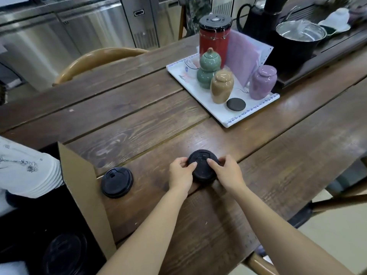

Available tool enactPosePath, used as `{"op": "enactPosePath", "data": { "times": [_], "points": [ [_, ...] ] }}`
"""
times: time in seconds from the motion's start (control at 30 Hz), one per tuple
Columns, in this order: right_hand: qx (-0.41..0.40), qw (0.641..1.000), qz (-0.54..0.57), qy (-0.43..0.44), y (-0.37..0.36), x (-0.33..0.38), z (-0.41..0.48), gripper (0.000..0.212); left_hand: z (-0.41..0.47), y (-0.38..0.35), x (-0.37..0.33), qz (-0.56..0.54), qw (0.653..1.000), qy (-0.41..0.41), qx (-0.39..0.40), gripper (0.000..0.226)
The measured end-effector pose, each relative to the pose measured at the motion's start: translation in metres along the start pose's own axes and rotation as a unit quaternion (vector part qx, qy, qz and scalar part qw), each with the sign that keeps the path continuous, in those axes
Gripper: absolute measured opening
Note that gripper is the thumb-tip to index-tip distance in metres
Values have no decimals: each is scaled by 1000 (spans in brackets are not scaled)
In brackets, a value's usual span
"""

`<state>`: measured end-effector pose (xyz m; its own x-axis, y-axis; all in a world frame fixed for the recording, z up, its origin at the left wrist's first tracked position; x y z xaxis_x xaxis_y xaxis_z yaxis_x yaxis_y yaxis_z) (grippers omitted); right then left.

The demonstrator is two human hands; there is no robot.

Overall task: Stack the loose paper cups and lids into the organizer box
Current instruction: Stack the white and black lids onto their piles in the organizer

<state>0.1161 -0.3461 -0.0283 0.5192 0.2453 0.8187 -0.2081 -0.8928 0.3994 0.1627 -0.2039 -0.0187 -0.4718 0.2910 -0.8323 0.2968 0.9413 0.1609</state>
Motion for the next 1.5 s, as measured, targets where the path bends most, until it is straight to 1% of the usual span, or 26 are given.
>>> {"op": "enactPosePath", "data": {
  "times": [0.07,0.17,0.2,0.27,0.3,0.37,0.43,0.5,0.57,0.67,0.77,0.83,0.93,1.0,1.1,1.23,1.3,1.4,1.5],
  "points": [
    [18,999,-18,-21,1,-5,9,32,6,-4,3,11,1000,7,-1,35],
    [37,999,-4,-24,1,-11,17,31,13,-9,5,16,1000,20,6,32],
    [48,999,0,-13,0,-10,20,31,14,-10,6,11,999,28,13,28],
    [79,997,-9,25,0,-7,25,29,17,-11,4,-9,999,41,27,8],
    [92,995,-8,41,1,-5,28,27,18,-12,1,-17,998,45,28,3],
    [103,993,4,64,1,0,31,22,21,-12,-1,-13,998,53,26,6],
    [95,992,13,87,1,4,32,18,24,-12,-4,3,998,59,10,22],
    [83,991,21,101,2,5,33,16,25,-9,-6,6,999,49,-1,27],
    [79,992,8,99,2,5,34,17,27,-7,-8,6,999,42,-2,28],
    [90,994,-14,67,0,3,41,21,28,-7,-8,9,998,59,3,30],
    [101,994,6,38,-2,2,47,28,26,-11,-9,-30,994,100,27,34],
    [104,993,28,42,-2,2,48,29,26,-11,-10,-75,989,122,42,29],
    [105,990,83,40,-3,3,48,32,24,-7,-8,-153,977,141,51,33],
    [118,987,107,30,-8,7,46,33,24,-2,-5,-182,972,141,47,36],
    [132,982,126,38,-20,21,42,29,21,12,-3,-201,972,121,21,39],
    [161,974,142,70,-51,48,37,28,11,52,-4,-207,975,70,-44,42],
    [190,966,151,85,-73,62,35,29,4,77,-5,-218,971,44,-85,46],
    [242,956,137,96,-114,83,31,36,-5,113,0,-231,960,15,-160,51],
    [284,948,92,108,-155,100,25,41,-12,146,13,-239,942,1,-236,47]
  ]
}}
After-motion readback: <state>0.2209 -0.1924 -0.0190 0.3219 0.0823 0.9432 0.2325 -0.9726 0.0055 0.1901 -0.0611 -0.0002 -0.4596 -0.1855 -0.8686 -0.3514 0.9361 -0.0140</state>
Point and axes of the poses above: each hand's wrist, its own z-axis towards the middle knuckle, its own y-axis out of the back of the hand, x = y × z, the point moved 4 cm from there along z, towards the middle knuckle, and after that the axes turned 12 degrees about x, right-handed, at the moved point
